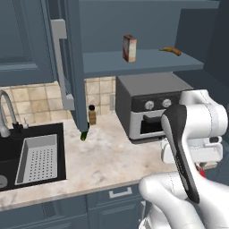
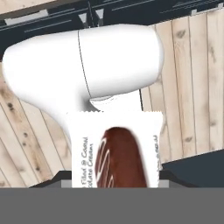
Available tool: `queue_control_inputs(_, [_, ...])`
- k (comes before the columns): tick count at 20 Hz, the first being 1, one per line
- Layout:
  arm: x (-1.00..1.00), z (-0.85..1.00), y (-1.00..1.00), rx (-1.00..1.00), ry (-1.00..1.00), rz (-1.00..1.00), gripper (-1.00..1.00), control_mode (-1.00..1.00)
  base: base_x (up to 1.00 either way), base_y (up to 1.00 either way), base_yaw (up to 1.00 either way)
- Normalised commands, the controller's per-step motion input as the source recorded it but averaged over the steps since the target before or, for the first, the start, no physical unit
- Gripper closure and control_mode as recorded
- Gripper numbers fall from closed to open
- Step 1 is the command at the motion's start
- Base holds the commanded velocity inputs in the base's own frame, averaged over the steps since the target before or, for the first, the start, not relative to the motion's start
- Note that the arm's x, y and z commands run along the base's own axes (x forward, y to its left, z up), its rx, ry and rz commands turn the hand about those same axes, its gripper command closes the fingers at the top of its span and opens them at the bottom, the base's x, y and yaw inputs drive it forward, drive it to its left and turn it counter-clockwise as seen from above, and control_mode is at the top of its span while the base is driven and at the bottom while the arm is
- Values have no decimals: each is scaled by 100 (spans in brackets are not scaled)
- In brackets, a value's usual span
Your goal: Pick the bar and boxed food from the counter and place them in the cabinets closest to them.
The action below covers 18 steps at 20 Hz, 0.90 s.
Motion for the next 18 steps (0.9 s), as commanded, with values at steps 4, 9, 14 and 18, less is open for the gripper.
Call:
queue_control_inputs(4, [0, 0, 0, 0, 0, 0, 100, 100, -58, -6, 0])
queue_control_inputs(9, [0, 0, 0, 0, 0, 0, 100, 100, -72, -9, 0])
queue_control_inputs(14, [0, 0, 0, 0, 0, 0, 100, 100, -72, -6, 0])
queue_control_inputs(18, [0, 0, 0, 0, 0, 0, 100, 100, -59, -2, 0])
